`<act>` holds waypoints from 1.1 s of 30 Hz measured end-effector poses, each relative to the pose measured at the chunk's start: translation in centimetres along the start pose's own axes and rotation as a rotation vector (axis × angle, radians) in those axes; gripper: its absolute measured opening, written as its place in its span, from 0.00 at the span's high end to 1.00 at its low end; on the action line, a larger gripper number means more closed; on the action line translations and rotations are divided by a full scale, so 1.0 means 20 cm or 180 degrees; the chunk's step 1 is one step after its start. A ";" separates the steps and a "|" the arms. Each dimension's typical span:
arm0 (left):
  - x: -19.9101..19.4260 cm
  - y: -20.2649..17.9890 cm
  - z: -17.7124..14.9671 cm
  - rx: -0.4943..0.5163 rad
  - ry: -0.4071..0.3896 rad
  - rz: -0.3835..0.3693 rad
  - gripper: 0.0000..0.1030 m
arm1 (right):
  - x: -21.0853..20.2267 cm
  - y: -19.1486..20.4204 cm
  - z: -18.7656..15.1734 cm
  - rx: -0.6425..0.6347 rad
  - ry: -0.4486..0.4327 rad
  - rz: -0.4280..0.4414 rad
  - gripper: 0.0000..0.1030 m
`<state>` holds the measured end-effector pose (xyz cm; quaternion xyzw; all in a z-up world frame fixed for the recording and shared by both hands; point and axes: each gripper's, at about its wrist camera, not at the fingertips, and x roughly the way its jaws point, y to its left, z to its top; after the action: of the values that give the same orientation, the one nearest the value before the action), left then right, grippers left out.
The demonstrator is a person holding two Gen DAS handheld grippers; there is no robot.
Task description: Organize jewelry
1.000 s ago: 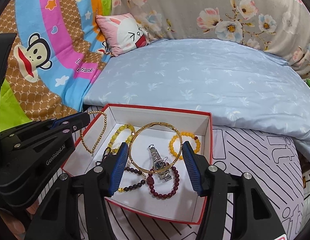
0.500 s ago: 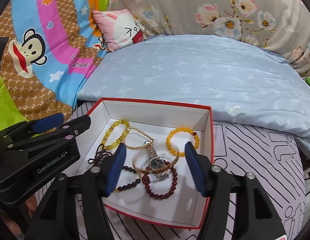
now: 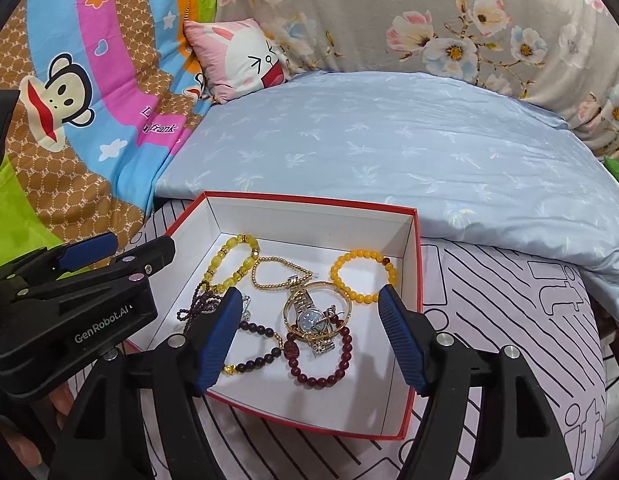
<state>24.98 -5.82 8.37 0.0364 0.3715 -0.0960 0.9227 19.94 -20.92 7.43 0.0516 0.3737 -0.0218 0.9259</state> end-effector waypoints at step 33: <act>-0.41 0.01 -0.33 -0.0046 -0.0024 0.0162 0.29 | -0.45 0.01 -0.34 0.0167 -0.0037 -0.0143 0.23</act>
<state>14.80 -3.42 9.30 0.0388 0.3677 -0.0699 0.9265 8.75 -19.88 8.89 0.0672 0.3687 -0.0527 0.9256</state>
